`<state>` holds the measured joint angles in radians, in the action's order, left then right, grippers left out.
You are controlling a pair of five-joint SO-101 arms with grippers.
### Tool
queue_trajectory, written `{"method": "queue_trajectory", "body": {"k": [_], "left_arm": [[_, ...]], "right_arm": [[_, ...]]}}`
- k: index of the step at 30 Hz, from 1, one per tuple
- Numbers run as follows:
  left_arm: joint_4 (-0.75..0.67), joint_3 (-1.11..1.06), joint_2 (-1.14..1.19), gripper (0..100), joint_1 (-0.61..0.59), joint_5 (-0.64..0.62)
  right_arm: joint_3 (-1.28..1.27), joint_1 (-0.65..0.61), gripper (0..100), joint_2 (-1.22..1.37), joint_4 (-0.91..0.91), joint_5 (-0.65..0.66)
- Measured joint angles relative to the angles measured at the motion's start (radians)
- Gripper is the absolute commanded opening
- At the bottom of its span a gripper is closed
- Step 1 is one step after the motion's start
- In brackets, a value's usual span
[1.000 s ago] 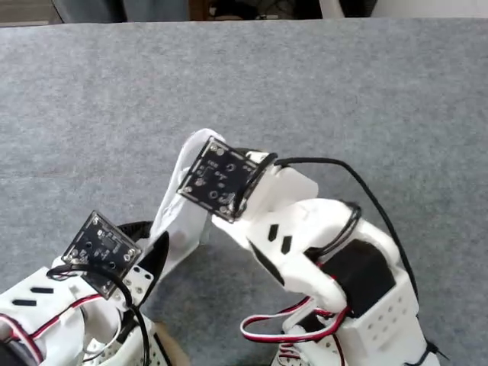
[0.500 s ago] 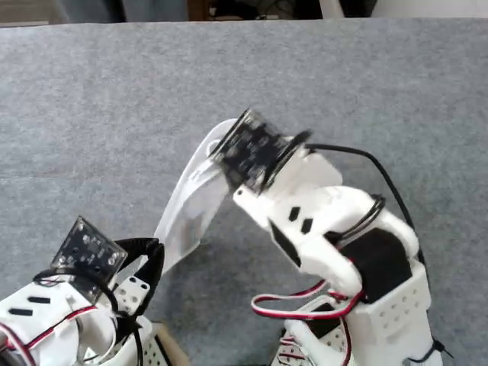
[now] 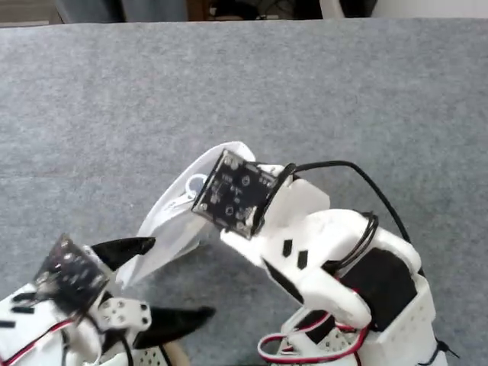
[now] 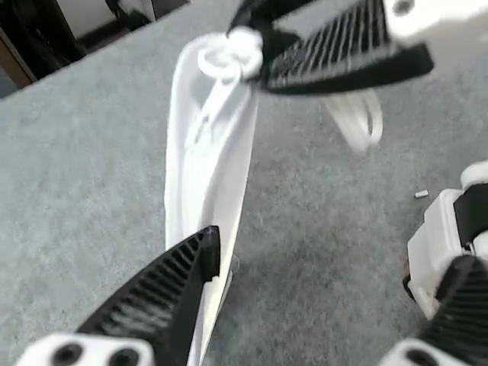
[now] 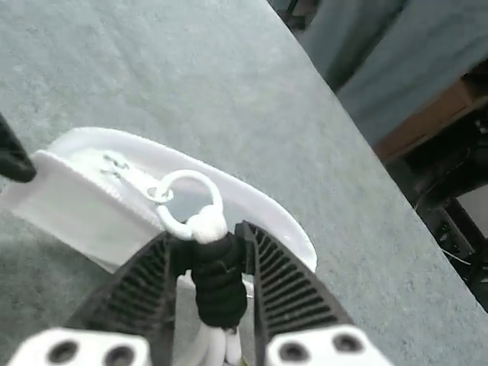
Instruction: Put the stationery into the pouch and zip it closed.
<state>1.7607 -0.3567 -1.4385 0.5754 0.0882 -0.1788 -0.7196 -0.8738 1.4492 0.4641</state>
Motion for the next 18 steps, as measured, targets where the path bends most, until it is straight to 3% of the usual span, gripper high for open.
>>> {"method": "queue_trajectory", "body": {"k": [5, 10, 14, 18], "left_arm": [[0.000, 0.120, 0.000, 47, -0.051, 0.014], [0.000, 0.180, -0.002, 46, -0.103, 0.150], [-0.003, 0.161, -0.002, 46, -0.112, 0.201], [-0.092, 0.035, -0.002, 46, -0.143, 0.204]], "right_arm": [[0.002, -0.006, 1.2, 0.000, 0.003, 0.000], [0.017, -0.006, 1.2, 0.000, 0.020, 0.000], [0.064, -0.074, 1.2, 0.003, 0.089, 0.003], [0.098, -0.137, 1.2, 0.006, 0.150, 0.005]]}}
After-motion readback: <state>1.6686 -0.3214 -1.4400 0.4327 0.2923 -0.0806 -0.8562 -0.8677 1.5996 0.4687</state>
